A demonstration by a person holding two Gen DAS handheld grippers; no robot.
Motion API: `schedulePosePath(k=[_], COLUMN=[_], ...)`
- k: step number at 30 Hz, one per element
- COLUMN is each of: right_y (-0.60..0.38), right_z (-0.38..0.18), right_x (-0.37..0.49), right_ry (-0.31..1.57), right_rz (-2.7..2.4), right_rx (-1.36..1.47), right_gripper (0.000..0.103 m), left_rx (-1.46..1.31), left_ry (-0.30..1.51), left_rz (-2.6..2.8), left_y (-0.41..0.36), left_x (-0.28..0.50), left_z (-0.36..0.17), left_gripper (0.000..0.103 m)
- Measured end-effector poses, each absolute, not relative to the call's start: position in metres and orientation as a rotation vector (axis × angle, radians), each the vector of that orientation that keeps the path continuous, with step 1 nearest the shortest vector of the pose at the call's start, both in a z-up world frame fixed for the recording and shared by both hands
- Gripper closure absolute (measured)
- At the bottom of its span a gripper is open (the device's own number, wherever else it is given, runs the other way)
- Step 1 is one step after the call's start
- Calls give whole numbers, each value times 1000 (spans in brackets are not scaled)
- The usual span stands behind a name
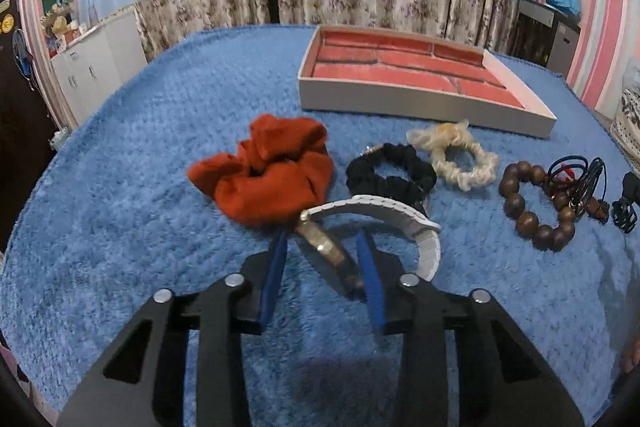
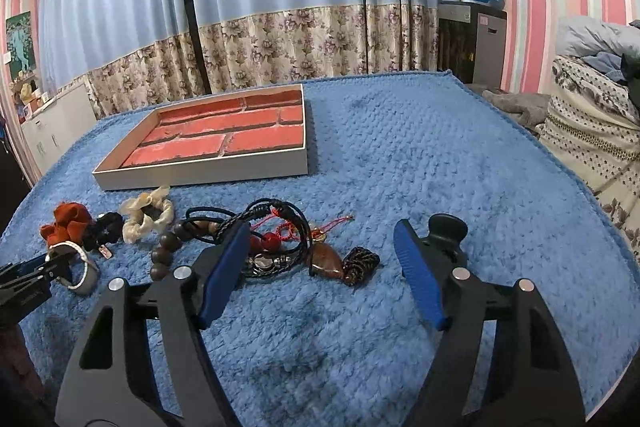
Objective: Organize jewelry
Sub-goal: 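Grasp the white-band watch with the left gripper while the right gripper grasps the black cord bracelet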
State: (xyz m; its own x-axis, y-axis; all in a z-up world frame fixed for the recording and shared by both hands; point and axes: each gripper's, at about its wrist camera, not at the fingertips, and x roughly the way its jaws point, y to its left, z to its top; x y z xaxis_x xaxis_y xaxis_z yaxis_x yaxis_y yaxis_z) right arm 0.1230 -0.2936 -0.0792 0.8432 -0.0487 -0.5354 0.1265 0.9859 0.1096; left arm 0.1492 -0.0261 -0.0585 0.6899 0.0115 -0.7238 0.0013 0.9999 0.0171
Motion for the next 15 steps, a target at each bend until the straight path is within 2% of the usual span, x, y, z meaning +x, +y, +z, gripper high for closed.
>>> schedulePosePath(k=[4,7,9,13,15], right_y=[-297,-298,-297,-292,-292], right_z=[-85,-87,-89,-97,-101], right_x=[137,145,151,163,168], right_ry=[607,624,640,678,689], right_rz=[-85,-87,-75,-61,-68], right_rx=[142,137,139,125,120], right_gripper=[33,38,46,50,56], left_rx=[15,11,4,5,7], left_ry=[817,815,816,817,817], left_rz=[-3,-8,-11,-16,-17], left_y=[-27,-26,-25,-26,-26], left_x=[158,163,164,169,171], left_z=[-61,-62,-61,-61,-61], left_gripper=[74,77,80,85,86])
